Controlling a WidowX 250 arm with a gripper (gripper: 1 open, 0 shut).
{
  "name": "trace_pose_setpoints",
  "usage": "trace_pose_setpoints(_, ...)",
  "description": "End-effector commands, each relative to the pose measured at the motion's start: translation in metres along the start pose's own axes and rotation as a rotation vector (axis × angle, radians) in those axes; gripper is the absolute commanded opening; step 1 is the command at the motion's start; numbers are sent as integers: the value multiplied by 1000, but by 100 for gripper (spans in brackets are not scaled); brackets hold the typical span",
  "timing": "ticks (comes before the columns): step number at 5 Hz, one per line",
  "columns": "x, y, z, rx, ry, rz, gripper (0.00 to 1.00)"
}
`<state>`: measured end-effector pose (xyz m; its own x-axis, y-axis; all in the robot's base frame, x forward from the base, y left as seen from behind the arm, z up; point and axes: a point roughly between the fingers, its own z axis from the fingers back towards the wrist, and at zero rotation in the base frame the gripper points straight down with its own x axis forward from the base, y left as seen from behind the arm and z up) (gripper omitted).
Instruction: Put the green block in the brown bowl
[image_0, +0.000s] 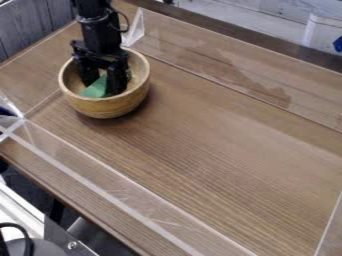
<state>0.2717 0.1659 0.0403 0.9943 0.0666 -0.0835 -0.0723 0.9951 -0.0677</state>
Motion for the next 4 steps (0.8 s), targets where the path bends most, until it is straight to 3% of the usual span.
trace_pose_setpoints(1, 11, 0, 44, 41, -107, -5, 100)
trace_pose_setpoints(3, 18, -21, 103, 54, -202, -35, 100)
trace_pose_setpoints(4, 22, -39, 124, 66, -213, -66, 100)
